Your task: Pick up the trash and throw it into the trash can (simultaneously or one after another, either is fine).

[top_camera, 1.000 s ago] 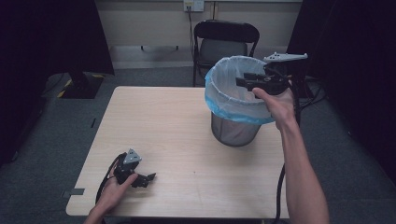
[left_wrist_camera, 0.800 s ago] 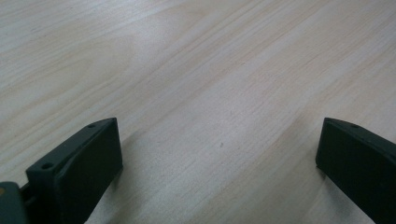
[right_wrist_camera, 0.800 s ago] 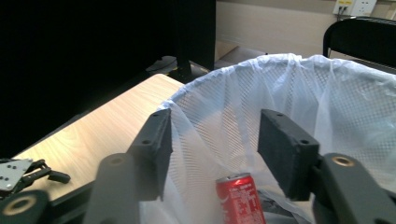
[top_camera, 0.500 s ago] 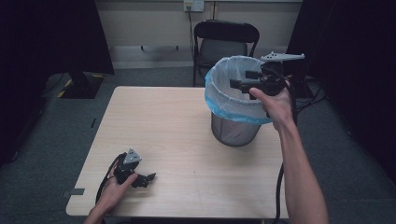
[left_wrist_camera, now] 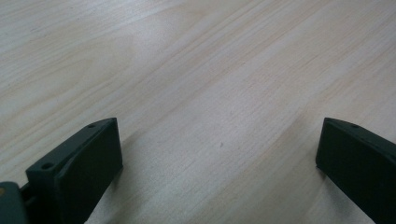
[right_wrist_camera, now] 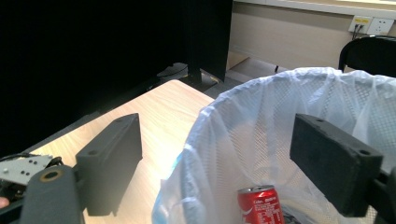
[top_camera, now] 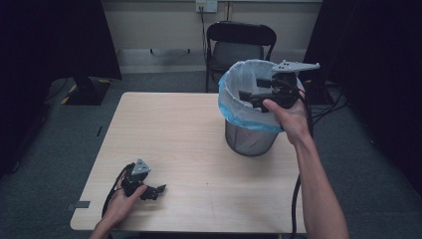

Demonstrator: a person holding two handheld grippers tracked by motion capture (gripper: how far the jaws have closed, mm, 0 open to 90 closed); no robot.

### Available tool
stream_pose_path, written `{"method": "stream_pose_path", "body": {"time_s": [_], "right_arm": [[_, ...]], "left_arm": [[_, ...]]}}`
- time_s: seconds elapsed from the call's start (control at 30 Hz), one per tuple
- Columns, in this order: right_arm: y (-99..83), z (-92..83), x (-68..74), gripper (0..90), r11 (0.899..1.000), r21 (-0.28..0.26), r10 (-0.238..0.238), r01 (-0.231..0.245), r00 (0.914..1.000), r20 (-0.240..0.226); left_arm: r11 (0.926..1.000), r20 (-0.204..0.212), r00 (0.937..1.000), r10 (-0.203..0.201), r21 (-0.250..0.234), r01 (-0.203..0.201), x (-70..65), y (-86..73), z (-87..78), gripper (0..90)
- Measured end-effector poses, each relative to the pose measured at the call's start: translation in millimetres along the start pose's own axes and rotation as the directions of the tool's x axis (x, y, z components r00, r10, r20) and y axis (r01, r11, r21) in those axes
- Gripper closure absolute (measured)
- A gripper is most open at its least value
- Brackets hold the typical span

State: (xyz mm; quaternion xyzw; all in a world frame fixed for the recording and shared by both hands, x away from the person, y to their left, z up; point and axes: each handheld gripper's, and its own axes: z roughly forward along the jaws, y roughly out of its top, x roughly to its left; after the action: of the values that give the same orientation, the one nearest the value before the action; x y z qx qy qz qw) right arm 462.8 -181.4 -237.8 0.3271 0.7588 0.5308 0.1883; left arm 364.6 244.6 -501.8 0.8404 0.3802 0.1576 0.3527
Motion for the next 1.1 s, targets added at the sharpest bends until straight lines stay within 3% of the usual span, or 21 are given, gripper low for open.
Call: {"method": "stream_pose_path", "body": {"time_s": [0.23,0.63,0.83,1.1], "right_arm": [[-3.7,0.3,14.4,22.6,0.999,-0.006,-0.035,0.035,0.9991,-0.025],[-11.5,-6.6,37.6,20.3,0.997,-0.028,-0.074,0.072,0.9956,-0.058],[-21.3,-10.2,46.9,20.4,0.996,-0.054,-0.075,0.072,0.9956,-0.056],[-39.7,-11.3,62.3,24.0,0.995,-0.043,-0.093,0.089,0.9927,-0.077]], "left_arm": [[1.0000,0.000,1.0000,0.000,0.000,0.000,0.0,0.0,0.0,0.0],[1.0000,0.000,1.0000,0.000,0.000,0.000,0.0,0.0,0.0,0.0],[1.0000,0.000,1.0000,0.000,0.000,0.000,0.0,0.0,0.0,0.0],[1.0000,0.000,1.0000,0.000,0.000,0.000,0.0,0.0,0.0,0.0]]}}
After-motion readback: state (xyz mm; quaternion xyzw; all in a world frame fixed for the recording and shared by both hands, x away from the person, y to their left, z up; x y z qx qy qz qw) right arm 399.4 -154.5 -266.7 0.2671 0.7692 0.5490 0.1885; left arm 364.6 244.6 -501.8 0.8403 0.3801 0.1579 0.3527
